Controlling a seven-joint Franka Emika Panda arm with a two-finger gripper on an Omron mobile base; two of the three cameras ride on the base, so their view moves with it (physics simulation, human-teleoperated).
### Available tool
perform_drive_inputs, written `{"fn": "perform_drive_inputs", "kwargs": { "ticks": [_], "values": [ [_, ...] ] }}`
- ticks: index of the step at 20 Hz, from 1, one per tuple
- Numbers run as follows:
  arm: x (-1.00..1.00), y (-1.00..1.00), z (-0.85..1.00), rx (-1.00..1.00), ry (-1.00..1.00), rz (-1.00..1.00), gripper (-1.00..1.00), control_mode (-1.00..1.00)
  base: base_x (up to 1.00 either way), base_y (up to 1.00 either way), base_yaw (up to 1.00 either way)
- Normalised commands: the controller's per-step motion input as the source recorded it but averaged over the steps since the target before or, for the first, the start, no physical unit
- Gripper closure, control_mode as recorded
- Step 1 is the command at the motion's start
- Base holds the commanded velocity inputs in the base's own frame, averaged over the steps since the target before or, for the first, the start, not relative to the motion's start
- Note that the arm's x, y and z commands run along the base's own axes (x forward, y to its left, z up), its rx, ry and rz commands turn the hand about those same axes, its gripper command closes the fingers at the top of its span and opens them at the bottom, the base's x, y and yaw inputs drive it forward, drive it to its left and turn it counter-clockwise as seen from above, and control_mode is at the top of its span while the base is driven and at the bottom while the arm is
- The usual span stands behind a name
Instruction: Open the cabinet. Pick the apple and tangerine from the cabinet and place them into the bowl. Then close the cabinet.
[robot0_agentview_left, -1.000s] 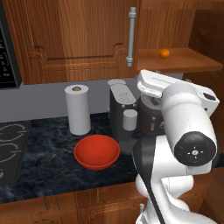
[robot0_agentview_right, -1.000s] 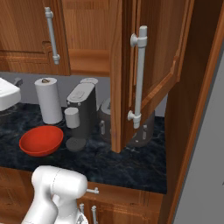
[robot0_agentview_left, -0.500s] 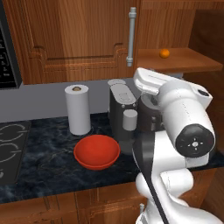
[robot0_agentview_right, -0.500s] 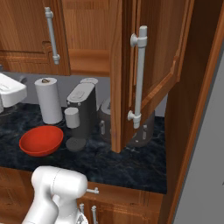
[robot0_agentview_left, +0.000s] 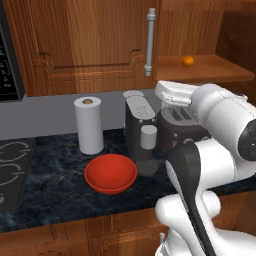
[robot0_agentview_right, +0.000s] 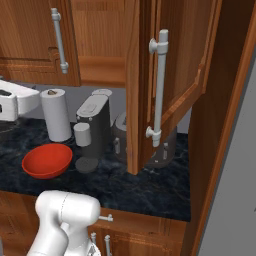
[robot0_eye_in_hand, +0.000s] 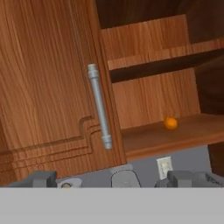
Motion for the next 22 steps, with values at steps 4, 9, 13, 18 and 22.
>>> {"fn": "perform_drive_inputs", "kwargs": {
  "ticks": [4,9,13,18,22],
  "values": [
    [0.09,0.00,-0.01,-0.09,0.11,0.18,-1.00,-1.00,0.00,0.00,0.00],
    [0.00,0.00,0.00,-0.02,0.00,0.04,-1.00,-1.00,0.00,0.00,0.00],
    [0.05,0.00,0.00,0.00,0.00,0.00,-1.00,-1.00,0.00,0.00,0.00],
    [0.25,-0.03,0.00,0.00,0.00,0.00,-1.00,-1.00,0.00,0.00,0.00],
    [0.39,-0.02,0.00,0.00,0.00,0.00,-1.00,-1.00,0.00,0.00,0.00]
  ]
}}
